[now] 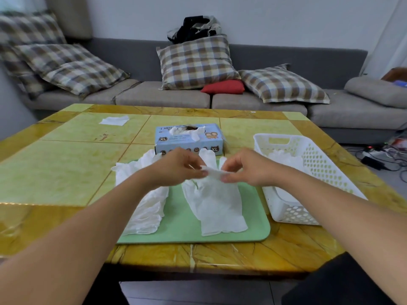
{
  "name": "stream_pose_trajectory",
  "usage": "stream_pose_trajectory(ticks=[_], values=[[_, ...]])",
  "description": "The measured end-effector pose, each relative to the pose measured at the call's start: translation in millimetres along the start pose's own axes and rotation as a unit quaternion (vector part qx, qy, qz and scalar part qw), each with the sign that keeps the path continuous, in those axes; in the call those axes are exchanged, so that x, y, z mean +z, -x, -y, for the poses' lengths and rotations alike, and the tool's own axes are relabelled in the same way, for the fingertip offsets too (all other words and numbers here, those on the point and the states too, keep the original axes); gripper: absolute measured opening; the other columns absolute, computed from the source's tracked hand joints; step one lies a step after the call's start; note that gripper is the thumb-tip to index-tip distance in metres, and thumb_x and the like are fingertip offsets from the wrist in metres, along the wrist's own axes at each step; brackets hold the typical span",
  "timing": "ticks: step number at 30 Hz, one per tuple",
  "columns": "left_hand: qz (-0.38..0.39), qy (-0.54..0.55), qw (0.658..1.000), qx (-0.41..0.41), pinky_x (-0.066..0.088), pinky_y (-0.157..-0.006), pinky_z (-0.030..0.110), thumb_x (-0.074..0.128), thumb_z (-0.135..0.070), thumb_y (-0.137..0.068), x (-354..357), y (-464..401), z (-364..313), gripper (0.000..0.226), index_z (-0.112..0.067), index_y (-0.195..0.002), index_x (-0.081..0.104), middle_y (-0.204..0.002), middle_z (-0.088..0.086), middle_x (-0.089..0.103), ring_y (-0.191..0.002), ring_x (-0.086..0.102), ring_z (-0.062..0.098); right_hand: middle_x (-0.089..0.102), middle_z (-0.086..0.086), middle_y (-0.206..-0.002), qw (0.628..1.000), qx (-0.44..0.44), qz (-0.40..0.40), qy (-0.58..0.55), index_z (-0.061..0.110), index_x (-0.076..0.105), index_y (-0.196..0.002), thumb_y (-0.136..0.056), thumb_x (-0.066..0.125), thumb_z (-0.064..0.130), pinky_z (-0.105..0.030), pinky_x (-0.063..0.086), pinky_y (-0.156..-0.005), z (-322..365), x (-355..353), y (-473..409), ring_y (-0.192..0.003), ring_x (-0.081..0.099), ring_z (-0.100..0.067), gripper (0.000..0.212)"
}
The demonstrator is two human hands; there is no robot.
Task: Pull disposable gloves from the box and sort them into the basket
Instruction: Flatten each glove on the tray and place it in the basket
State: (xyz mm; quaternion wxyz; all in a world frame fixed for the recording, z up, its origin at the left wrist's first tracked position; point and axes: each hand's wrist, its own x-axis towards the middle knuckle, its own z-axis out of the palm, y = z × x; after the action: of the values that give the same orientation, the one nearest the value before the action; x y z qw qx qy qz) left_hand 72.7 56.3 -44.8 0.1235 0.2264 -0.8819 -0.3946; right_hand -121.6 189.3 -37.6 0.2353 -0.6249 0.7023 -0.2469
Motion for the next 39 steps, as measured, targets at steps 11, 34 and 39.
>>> stream_pose_trajectory(ticks=[11,34,39], values=[[0.155,-0.116,0.98,0.039,0.054,-0.081,0.025,0.083,-0.02,-0.082,11,9,-3,0.009,-0.022,-0.09,0.081,-0.081,-0.017,0.075,-0.082,0.07,0.011,0.077,0.007,-0.081,0.989,-0.011,0.125,0.072,0.017,0.082,-0.09,-0.081,0.082,0.011,-0.02,0.052,-0.071,15,0,13,-0.071,0.066,-0.003,0.011],[-0.025,-0.211,0.96,-0.182,0.032,-0.055,0.029,0.083,-0.04,-0.076,13,-41,50,0.044,-0.013,-0.073,0.049,-0.075,0.0,0.046,-0.066,0.042,0.015,0.046,-0.003,-0.067,0.957,0.226,-0.043,0.177,0.012,0.046,-0.068,-0.096,0.062,0.025,-0.026,0.036,-0.048,-9,5,-63,-0.056,0.047,-0.019,0.035],[-0.043,-0.139,0.978,-0.15,0.051,-0.089,0.035,0.078,-0.036,-0.084,26,-44,48,0.037,-0.016,-0.113,0.067,-0.111,0.004,0.064,-0.1,0.06,0.022,0.05,-0.001,-0.078,0.951,0.238,-0.01,0.198,0.01,0.05,-0.076,-0.096,0.064,0.037,-0.027,0.038,-0.053,-17,26,-86,-0.068,0.05,-0.016,0.036]])
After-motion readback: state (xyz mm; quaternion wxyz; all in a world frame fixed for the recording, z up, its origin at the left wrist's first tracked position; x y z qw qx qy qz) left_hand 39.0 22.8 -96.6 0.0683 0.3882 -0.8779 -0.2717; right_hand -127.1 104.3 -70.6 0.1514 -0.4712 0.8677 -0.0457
